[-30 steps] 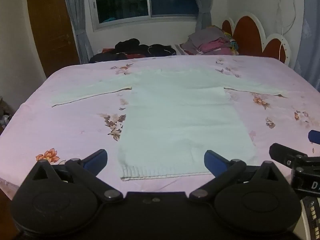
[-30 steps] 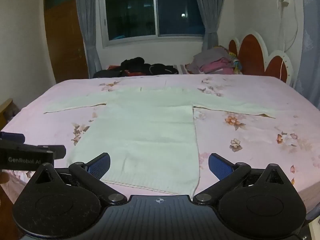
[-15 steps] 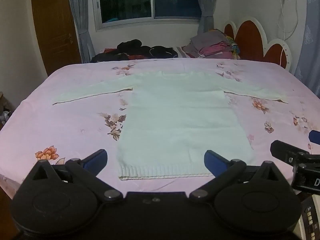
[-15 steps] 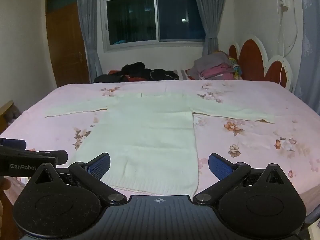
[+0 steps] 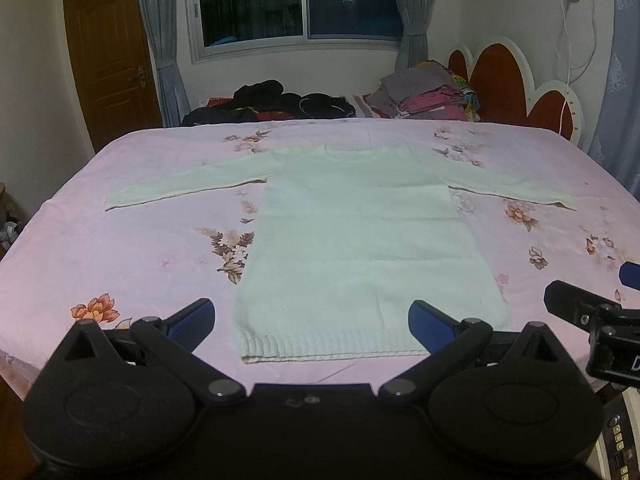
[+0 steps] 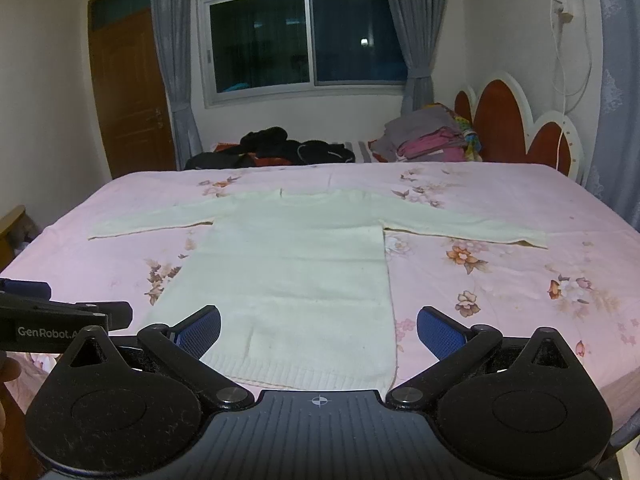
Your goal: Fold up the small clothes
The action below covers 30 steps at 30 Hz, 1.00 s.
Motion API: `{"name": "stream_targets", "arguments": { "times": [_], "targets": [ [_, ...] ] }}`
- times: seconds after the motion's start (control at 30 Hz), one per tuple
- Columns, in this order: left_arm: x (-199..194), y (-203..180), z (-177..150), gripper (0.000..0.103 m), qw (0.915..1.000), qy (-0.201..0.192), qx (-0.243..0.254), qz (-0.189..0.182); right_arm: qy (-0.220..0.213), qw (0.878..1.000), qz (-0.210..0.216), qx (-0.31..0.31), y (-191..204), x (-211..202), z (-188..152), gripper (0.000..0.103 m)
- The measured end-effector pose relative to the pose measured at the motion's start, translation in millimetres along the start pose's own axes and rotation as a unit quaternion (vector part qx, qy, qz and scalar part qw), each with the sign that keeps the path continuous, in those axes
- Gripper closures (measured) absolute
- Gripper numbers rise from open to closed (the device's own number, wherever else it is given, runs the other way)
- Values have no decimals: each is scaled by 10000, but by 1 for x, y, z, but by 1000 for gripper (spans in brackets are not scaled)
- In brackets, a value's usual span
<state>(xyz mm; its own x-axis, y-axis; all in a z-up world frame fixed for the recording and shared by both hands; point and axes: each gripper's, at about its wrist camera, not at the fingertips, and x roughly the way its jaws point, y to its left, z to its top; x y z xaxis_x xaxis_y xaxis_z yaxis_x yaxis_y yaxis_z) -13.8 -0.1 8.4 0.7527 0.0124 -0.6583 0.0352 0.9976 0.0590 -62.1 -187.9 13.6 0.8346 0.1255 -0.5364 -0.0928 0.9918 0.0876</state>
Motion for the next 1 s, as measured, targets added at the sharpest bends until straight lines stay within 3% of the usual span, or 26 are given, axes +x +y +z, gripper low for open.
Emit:
{"name": "stream_targets", "arguments": {
  "times": [1.0],
  "targets": [
    [-4, 16, -2, 0, 10000, 0, -77, -36, -50, 10000, -49, 26, 13, 0, 3, 0]
  ]
}}
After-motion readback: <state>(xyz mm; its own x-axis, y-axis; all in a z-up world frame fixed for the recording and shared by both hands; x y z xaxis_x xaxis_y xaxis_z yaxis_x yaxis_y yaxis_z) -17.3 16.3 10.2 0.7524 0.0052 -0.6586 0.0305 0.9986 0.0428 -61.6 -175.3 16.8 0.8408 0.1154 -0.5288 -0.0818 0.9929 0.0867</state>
